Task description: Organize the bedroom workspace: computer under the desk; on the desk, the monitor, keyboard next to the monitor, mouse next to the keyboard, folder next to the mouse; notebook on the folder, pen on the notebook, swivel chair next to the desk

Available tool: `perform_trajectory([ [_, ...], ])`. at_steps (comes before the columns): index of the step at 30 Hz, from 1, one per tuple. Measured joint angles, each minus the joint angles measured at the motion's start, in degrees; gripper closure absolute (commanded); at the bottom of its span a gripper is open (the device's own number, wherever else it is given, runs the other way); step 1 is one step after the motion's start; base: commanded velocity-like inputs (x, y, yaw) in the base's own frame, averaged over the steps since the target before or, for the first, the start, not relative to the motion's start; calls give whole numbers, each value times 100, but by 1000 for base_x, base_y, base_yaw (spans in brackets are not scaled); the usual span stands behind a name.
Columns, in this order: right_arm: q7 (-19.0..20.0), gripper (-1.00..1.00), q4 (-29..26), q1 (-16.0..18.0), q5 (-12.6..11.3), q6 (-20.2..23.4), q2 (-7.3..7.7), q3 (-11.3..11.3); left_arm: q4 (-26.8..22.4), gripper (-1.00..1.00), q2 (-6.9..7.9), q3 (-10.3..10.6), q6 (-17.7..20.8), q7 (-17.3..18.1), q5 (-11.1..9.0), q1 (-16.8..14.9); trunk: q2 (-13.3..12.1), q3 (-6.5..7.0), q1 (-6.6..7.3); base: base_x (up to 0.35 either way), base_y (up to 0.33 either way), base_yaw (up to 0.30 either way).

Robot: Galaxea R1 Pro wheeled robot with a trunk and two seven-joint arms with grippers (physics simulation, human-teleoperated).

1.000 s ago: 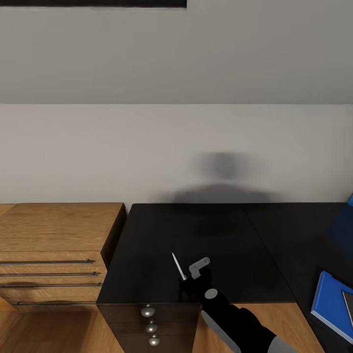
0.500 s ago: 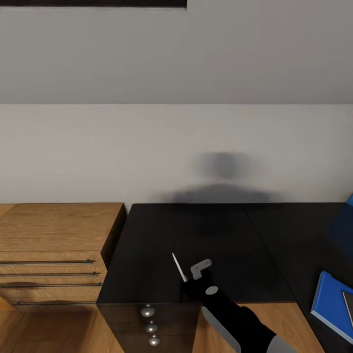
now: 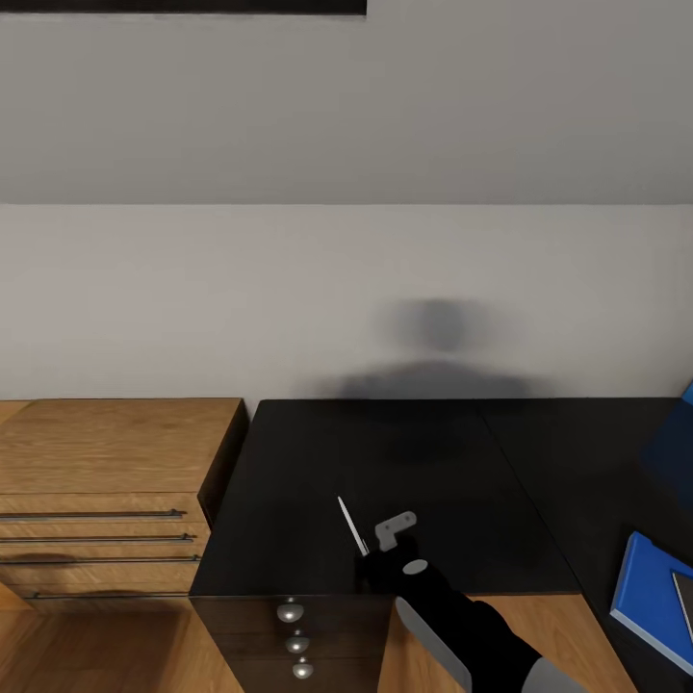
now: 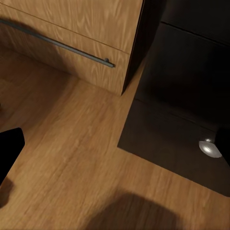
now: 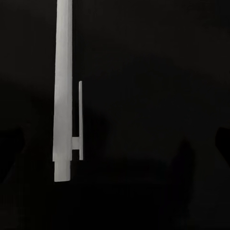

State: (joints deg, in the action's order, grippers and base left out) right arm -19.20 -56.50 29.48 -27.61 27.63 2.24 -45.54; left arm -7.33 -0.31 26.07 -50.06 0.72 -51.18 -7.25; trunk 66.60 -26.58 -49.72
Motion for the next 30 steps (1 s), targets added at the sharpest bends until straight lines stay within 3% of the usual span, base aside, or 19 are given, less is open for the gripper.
perform_trajectory([
  [30, 0, -100, 9, -1, 4, 84, -46, 27, 54, -100, 22, 12, -1, 32, 2, 0, 0, 0, 1, 26, 36, 0],
])
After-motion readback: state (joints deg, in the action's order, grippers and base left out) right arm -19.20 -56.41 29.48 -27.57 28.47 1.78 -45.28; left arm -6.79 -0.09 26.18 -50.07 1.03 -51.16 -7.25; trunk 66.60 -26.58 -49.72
